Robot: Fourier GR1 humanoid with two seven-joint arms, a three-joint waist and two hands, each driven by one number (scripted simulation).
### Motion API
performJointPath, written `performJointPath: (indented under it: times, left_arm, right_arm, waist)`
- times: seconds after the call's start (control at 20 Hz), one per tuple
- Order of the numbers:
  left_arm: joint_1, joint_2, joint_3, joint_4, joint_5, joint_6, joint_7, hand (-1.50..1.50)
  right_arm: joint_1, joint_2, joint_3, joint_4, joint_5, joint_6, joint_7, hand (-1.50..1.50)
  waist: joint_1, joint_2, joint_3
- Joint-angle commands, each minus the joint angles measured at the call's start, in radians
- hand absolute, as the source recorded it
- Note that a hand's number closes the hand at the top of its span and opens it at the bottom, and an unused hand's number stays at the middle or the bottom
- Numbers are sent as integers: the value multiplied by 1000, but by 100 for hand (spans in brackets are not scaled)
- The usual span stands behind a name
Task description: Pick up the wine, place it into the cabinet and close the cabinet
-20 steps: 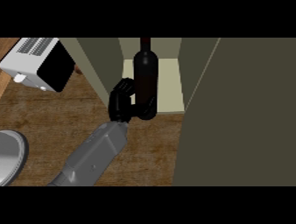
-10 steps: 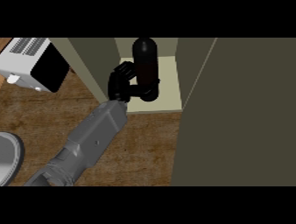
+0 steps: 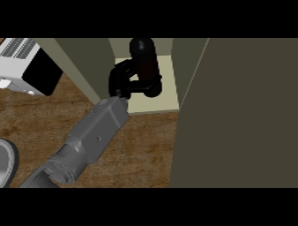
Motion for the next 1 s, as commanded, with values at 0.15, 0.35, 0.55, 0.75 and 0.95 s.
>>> performJointPath:
  times: [0.15, 0.35, 0.55, 0.75, 0.95]
  left_arm:
    - [-12, 1, -11, -36, 45, -1, -17, 150]
    - [41, 1, -62, -88, 81, 29, -50, 150]
    - [18, 1, -118, -130, 110, 78, -12, 150]
    - [97, 1, -165, -187, 167, 91, -73, 150]
    - [50, 1, -149, -179, 225, 90, -102, 150]
  right_arm:
    - [-59, -9, -15, -13, -18, -18, 48, -150]
    - [-56, 24, 48, 1, 20, -35, 24, -150]
    - [-78, 14, 11, 72, 1, -8, -16, -150]
    - [-51, 6, 32, 16, -13, -6, 27, -150]
    - [-55, -5, 12, 45, -18, 9, 4, -150]
  waist:
    - [-15, -6, 1]
    - [-42, -2, 0]
    - [-40, -2, 1]
    - [-64, -3, 1]
    - [-54, 0, 1]
